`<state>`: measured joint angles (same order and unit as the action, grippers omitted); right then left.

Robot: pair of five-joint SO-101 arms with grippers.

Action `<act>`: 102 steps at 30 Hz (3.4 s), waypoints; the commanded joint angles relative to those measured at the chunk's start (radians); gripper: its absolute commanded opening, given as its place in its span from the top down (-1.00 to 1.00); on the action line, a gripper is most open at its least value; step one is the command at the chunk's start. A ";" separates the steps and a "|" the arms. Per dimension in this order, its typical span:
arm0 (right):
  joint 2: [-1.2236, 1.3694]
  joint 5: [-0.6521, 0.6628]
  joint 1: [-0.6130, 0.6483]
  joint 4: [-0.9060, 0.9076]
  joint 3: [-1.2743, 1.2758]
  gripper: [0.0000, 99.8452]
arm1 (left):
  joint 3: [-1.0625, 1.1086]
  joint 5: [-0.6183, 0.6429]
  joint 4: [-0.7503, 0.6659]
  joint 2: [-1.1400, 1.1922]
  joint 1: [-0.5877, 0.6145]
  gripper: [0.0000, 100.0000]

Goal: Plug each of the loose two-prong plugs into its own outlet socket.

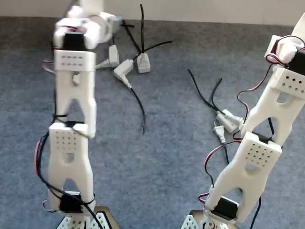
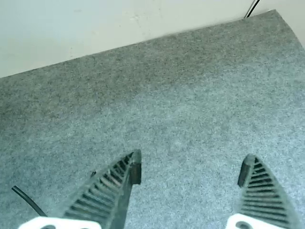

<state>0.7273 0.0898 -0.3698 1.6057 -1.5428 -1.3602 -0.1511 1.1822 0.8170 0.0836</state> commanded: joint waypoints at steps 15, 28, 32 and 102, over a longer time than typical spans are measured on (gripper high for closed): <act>-0.070 0.031 0.048 0.027 -0.018 0.36 | 0.022 0.838 0.554 -0.015 0.153 0.47; -0.068 0.063 0.047 0.027 -0.018 0.36 | -0.024 1.059 0.535 0.251 0.125 0.47; -0.068 0.063 0.047 0.027 -0.018 0.36 | -0.088 1.065 0.520 0.331 0.125 0.47; -0.077 0.066 -0.005 0.025 -0.019 0.36 | 1.265 0.270 0.423 -1.072 -0.303 0.99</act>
<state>0.7273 0.1450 -0.3652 1.6303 -1.5428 -0.3813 0.1297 1.7131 -0.2094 -0.2386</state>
